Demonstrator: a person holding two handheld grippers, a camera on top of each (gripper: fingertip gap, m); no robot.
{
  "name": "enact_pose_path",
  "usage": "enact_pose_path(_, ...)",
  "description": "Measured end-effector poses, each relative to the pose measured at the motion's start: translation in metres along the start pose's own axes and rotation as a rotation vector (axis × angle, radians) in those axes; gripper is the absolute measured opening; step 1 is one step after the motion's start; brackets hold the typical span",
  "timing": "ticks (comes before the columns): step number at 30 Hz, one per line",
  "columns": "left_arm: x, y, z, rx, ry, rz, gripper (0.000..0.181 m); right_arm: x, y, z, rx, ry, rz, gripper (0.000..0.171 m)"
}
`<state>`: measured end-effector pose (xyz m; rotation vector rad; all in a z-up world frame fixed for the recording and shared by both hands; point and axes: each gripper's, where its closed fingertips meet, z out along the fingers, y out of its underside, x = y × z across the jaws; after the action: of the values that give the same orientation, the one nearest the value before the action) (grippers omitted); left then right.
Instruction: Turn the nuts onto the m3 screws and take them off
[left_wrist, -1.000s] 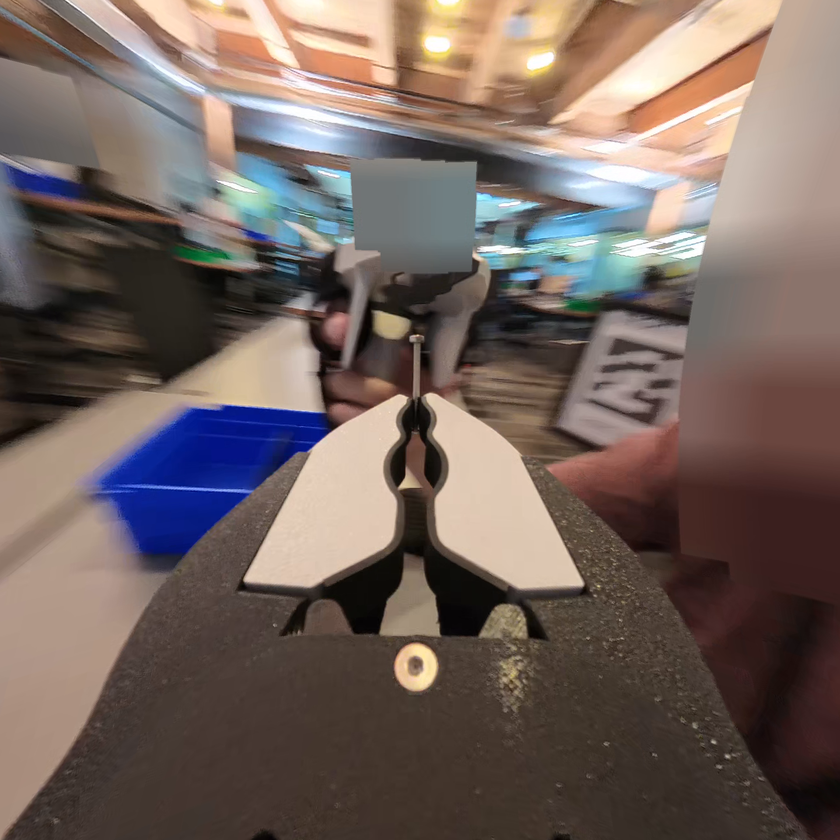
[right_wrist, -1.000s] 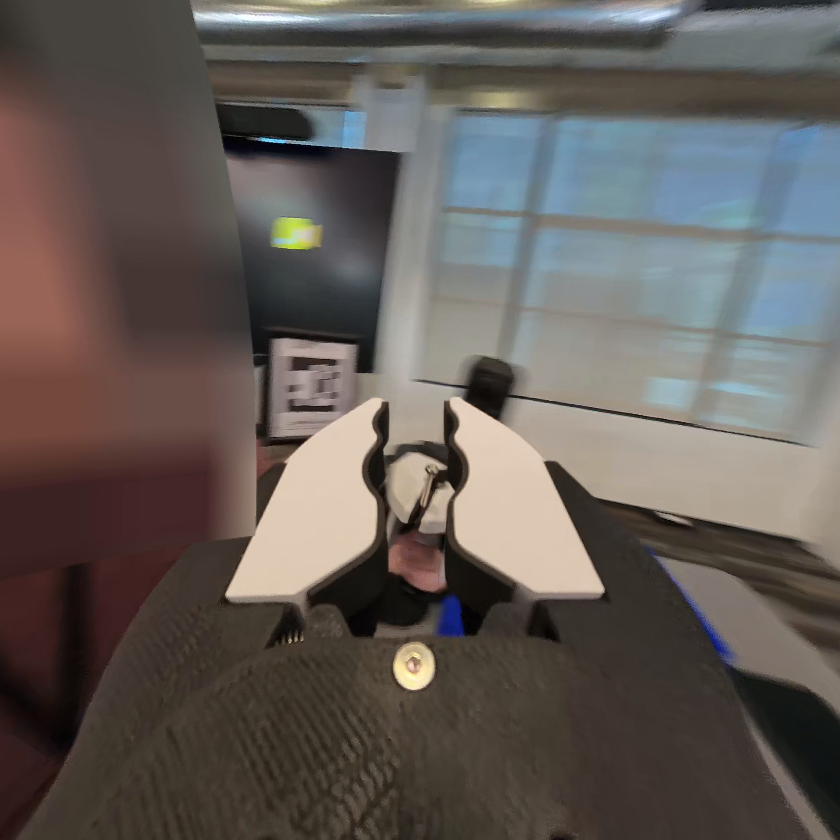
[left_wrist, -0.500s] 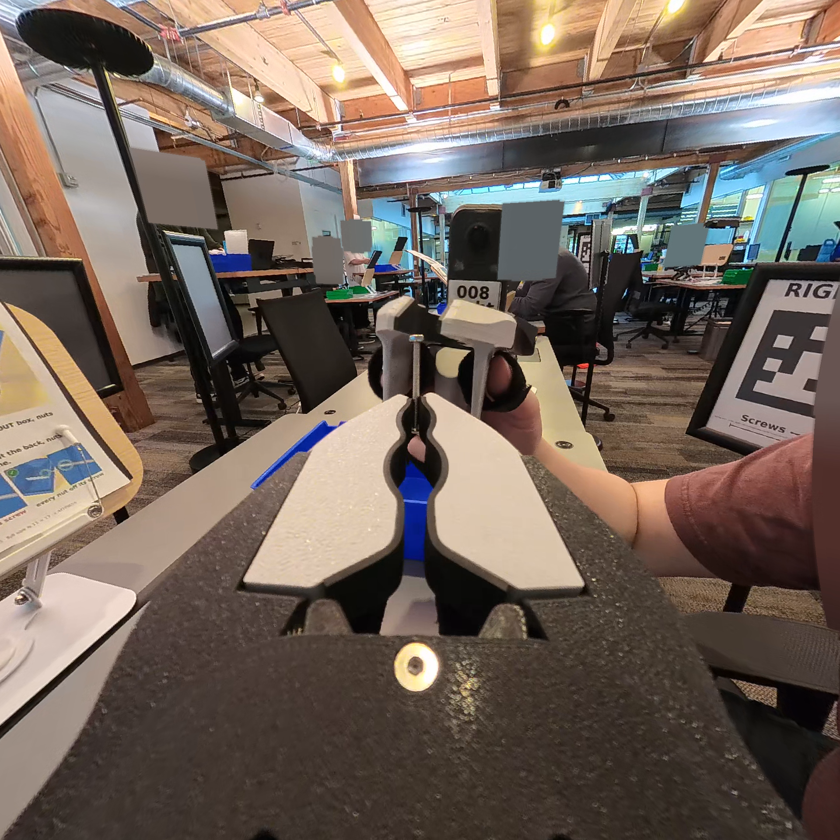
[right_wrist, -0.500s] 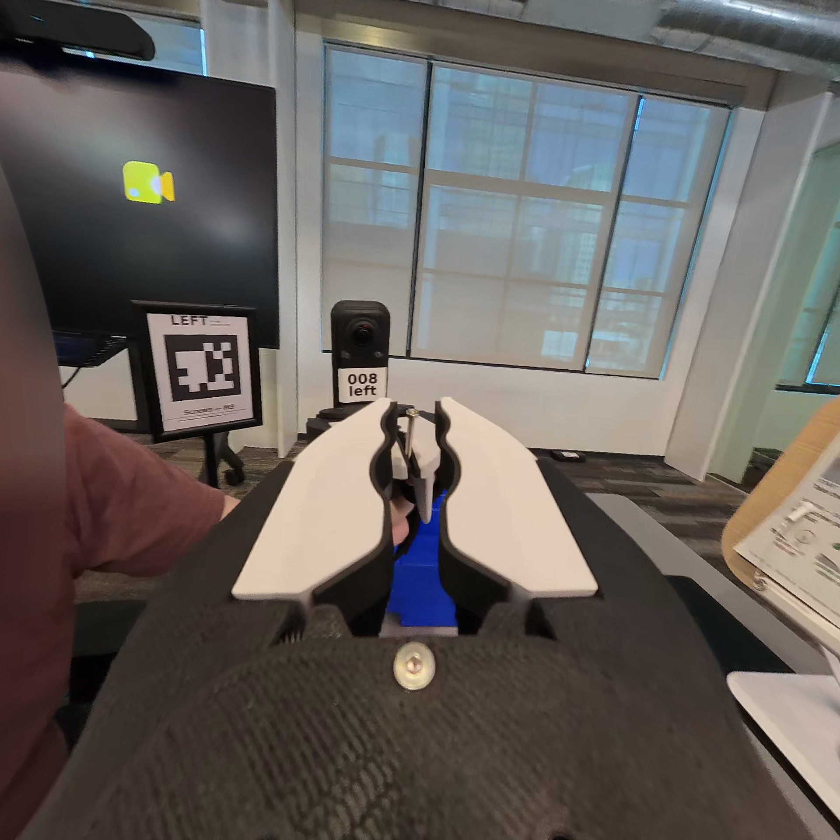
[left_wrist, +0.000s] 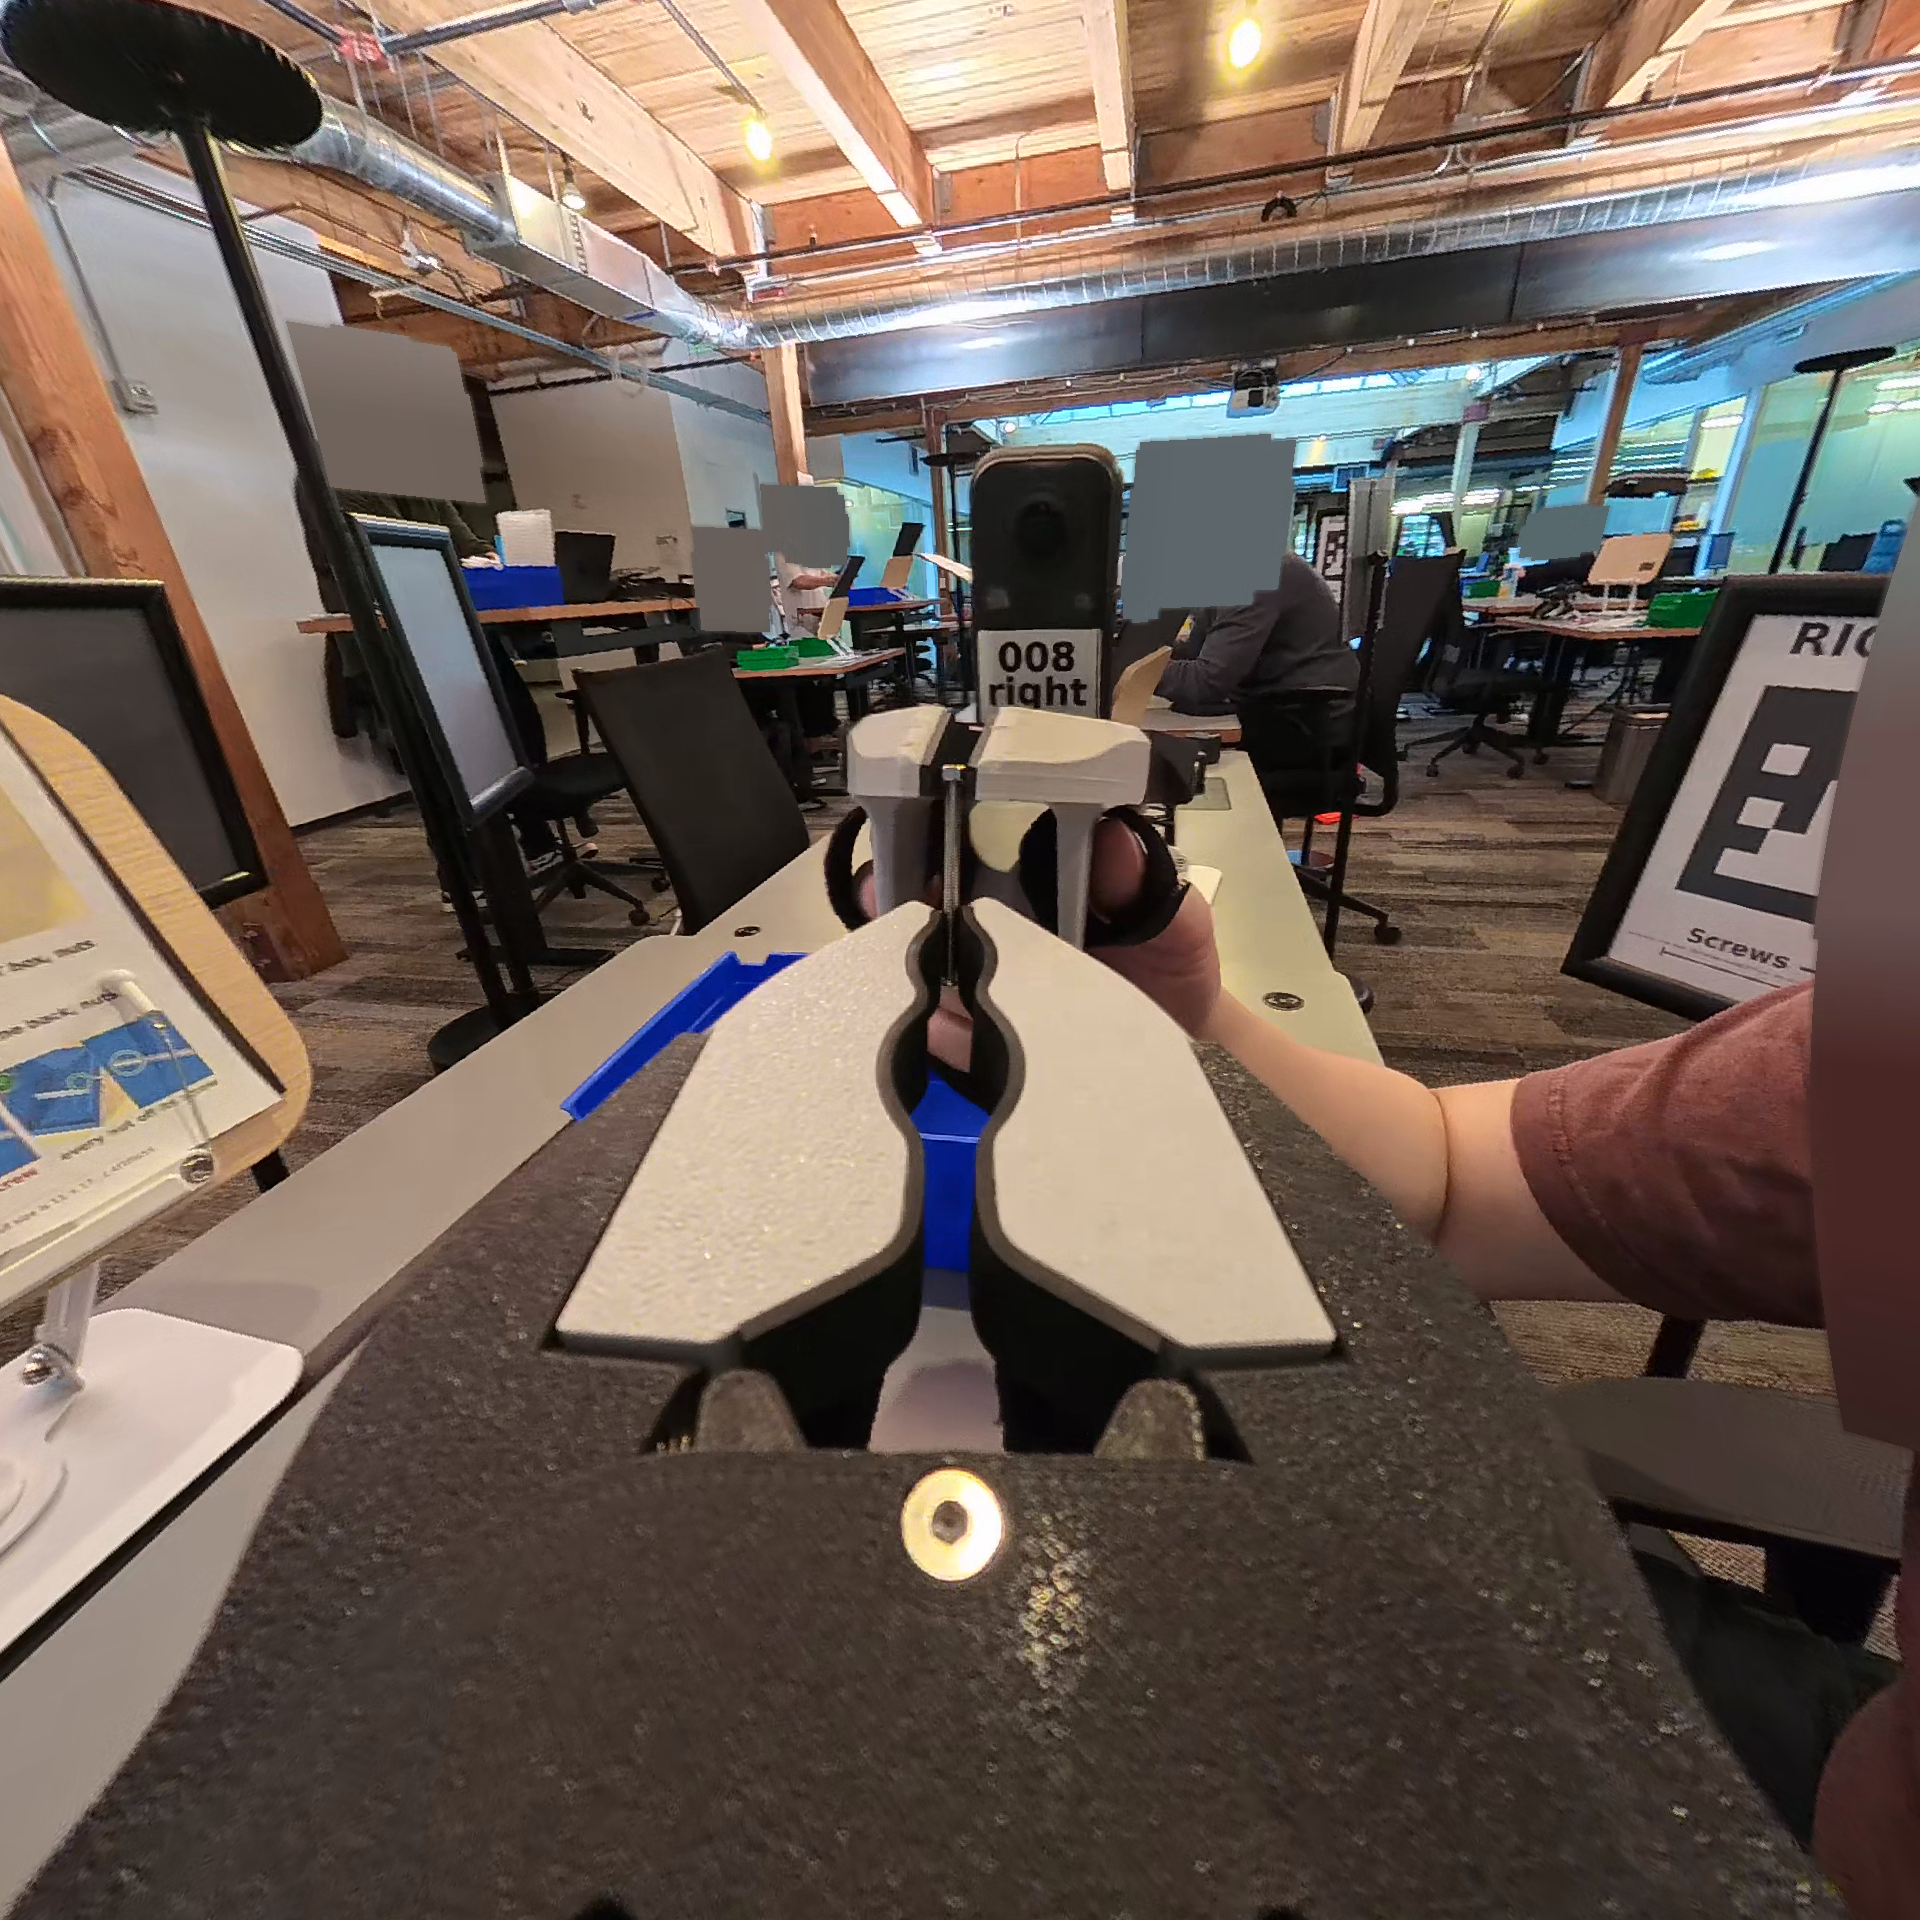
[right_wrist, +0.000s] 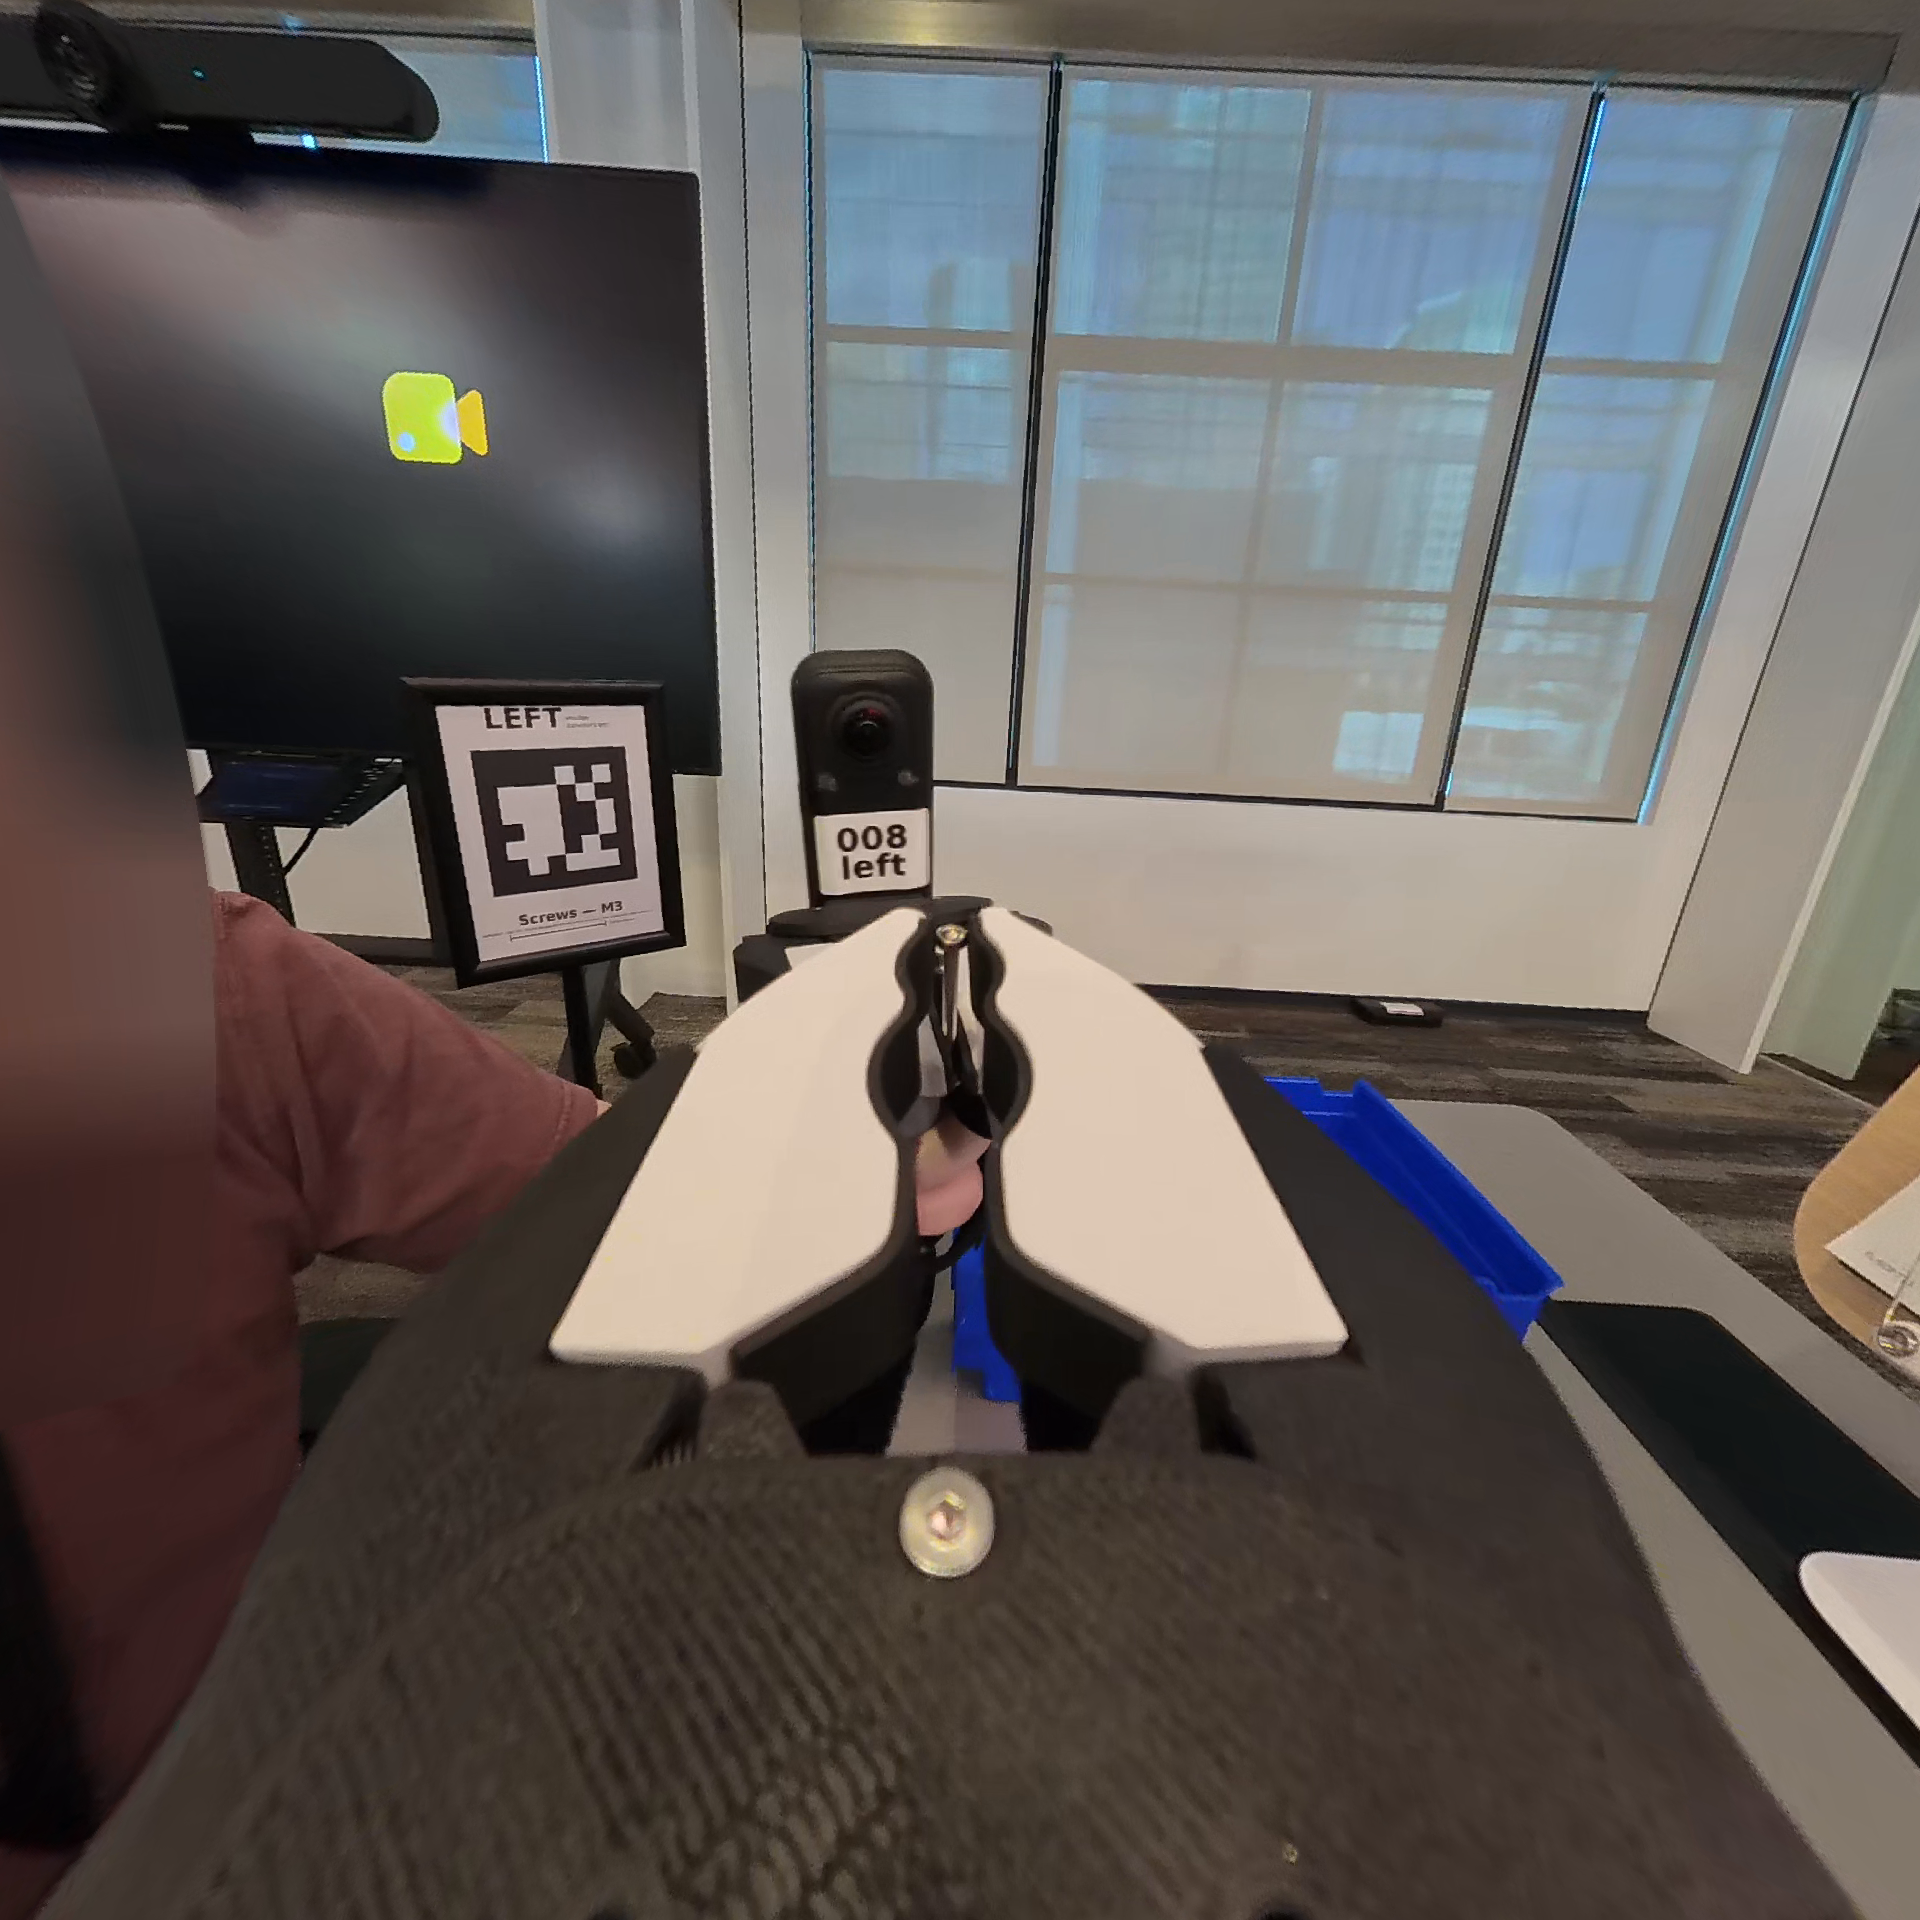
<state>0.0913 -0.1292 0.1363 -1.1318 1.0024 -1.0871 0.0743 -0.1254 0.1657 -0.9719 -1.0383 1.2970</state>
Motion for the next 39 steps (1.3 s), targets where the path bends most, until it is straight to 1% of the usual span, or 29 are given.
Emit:
enact_pose_path(3, 0.004, 0.001, 0.003, -0.003, 0.029, -0.015, 0.002, -0.003, 0.000, -0.001, -0.010, -0.036, 0.007, 0.006)
enact_pose_path(5, 0.013, 0.000, 0.005, -0.013, 0.095, -0.042, 0.002, -0.010, 0.000, -0.003, -0.012, -0.116, 0.029, 0.006)
enact_pose_path(6, 0.020, 0.002, 0.014, -0.022, 0.152, -0.069, 0.002, -0.016, -0.001, -0.005, -0.008, -0.175, 0.040, 0.006)
enact_pose_path(8, 0.037, 0.002, 0.015, -0.040, 0.294, -0.160, 0.002, -0.032, -0.002, -0.011, 0.010, -0.321, 0.053, 0.006)
enact_pose_path(12, 0.075, 0.004, 0.017, -0.061, 0.583, -0.412, 0.002, -0.065, -0.002, -0.026, 0.070, -0.605, 0.058, 0.006)
enact_pose_path(16, 0.108, 0.005, 0.016, -0.077, 0.818, -0.609, 0.002, -0.096, -0.002, -0.037, 0.101, -0.814, 0.045, 0.006)
enact_pose_path(18, 0.119, 0.003, 0.016, -0.065, 0.915, -0.705, 0.002, -0.107, -0.003, -0.040, 0.107, -0.869, 0.037, 0.006)
enact_pose_path(21, 0.128, 0.004, 0.013, -0.069, 1.046, -0.835, 0.002, -0.115, -0.007, -0.041, 0.130, -0.905, 0.040, 0.006)
enact_pose_path(24, 0.129, 0.014, 0.017, -0.085, 1.052, -0.839, 0.002, -0.112, -0.012, -0.042, 0.162, -0.904, 0.065, 0.006)
enact_pose_path(26, 0.126, 0.017, 0.019, -0.092, 1.037, -0.813, 0.002, -0.105, -0.013, -0.041, 0.147, -0.856, 0.056, 0.006)
enact_pose_path(28, 0.121, 0.014, 0.017, -0.089, 1.003, -0.769, 0.002, -0.090, -0.013, -0.039, 0.050, -0.730, 0.029, 0.006)
enact_pose_path(29, 0.117, 0.014, 0.017, -0.089, 0.977, -0.738, 0.002, -0.078, -0.010, -0.042, -0.052, -0.624, -0.008, 0.006)
enact_pose_path(30, 0.112, 0.012, 0.015, -0.094, 0.943, -0.703, 0.002, -0.058, -0.003, -0.050, -0.185, -0.470, -0.073, 0.006)
enact_pose_path(31, 0.107, 0.013, 0.016, -0.105, 0.894, -0.664, 0.002, -0.031, 0.008, -0.066, -0.344, -0.269, -0.150, 0.006)
enact_pose_path(32, 0.101, 0.015, 0.016, -0.125, 0.848, -0.620, 0.002, -0.009, 0.023, -0.094, -0.526, -0.110, -0.183, 0.006)
enact_pose_path(33, 0.096, 0.016, 0.015, -0.140, 0.815, -0.579, 0.002, 0.000, 0.039, -0.128, -0.693, -0.023, -0.150, 0.006)
enact_pose_path(35, 0.089, 0.014, 0.013, -0.152, 0.756, -0.508, 0.002, 0.020, 0.071, -0.199, -0.966, 0.197, -0.034, 0.006)
enact_pose_path(37, 0.082, 0.015, 0.010, -0.176, 0.681, -0.436, 0.002, 0.040, 0.105, -0.267, -1.192, 0.411, 0.148, 0.006)
enact_pose_path(39, 0.074, 0.015, 0.006, -0.192, 0.607, -0.365, 0.002, 0.052, 0.140, -0.314, -1.324, 0.531, 0.407, 0.007)
